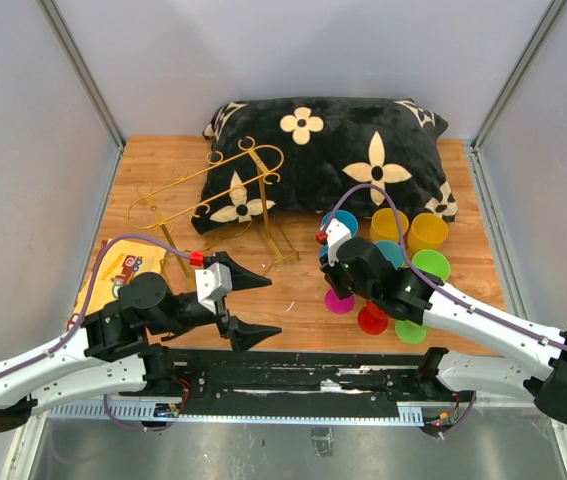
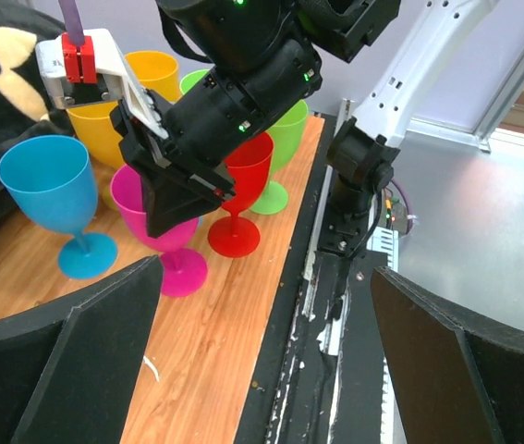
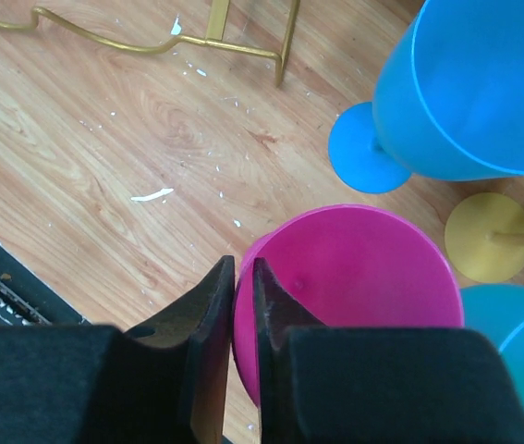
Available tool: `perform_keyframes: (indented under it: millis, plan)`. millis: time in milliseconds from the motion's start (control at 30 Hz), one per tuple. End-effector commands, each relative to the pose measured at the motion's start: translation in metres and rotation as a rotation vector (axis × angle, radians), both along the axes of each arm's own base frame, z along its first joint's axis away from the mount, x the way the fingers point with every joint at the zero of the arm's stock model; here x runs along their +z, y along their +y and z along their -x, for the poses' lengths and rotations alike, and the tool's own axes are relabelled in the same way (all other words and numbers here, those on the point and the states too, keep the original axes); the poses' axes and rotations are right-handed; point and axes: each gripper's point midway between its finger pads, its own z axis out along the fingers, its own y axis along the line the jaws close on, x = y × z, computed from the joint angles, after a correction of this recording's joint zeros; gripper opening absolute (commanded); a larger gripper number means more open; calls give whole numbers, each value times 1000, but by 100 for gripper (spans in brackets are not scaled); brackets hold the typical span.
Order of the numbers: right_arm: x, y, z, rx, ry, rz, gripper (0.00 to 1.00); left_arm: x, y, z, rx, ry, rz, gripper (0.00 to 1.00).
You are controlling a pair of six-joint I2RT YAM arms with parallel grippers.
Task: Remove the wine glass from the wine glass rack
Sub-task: Place the wine glass at the center of the board, then reset both arms
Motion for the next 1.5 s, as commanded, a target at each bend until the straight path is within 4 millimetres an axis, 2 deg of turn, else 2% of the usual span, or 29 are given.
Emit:
perform_keyframes:
  millis: [0, 67, 167, 200, 300, 400, 533, 667, 700, 833, 933, 1067, 1133, 1200, 1333, 1467]
  plan:
    - [7, 4, -9, -30, -53, -18, 17, 32, 5, -2, 26, -21, 90, 100]
    - [9, 4, -9, -28, -55, -18, 28, 36, 6, -4, 37, -19, 99, 100]
    - [18, 3, -9, -27, -61, -19, 32, 41, 8, -7, 58, -12, 112, 100]
    - [21, 2, -9, -26, -62, -18, 37, 43, 9, -8, 70, -10, 118, 100]
    - [47, 1, -7, -24, -78, -52, 50, 55, 12, -12, 101, -2, 143, 100]
    - [90, -7, -3, -28, -137, -121, 67, 72, 14, -18, 140, 41, 172, 100]
    - [141, -37, -6, -98, -291, -193, 82, 93, 10, -27, 186, 95, 154, 100]
    - [178, -81, -13, -217, -455, -180, 97, 111, -2, -38, 226, 115, 103, 99]
    - [184, -93, -14, -252, -480, -166, 99, 116, -3, -44, 257, 112, 96, 100]
    - [202, -128, -20, -362, -528, -111, 98, 137, -1, -71, 395, 76, 50, 100]
    - [203, -149, -30, -427, -463, -81, 98, 151, 7, -92, 502, 46, 13, 100]
    - [198, -173, -45, -495, -316, -151, 98, 175, 30, -124, 606, 42, 50, 100]
    - [207, -183, -44, -524, -293, -192, 98, 194, 55, -137, 690, 32, 100, 100]
    - [220, -188, -38, -527, -295, -194, 98, 217, 83, -142, 773, 14, 157, 100]
    - [253, -194, -17, -542, -358, -231, 99, 246, 124, -127, 865, 2, 284, 100]
    - [272, -205, 2, -582, -431, -260, 98, 251, 146, -102, 827, 5, 428, 100]
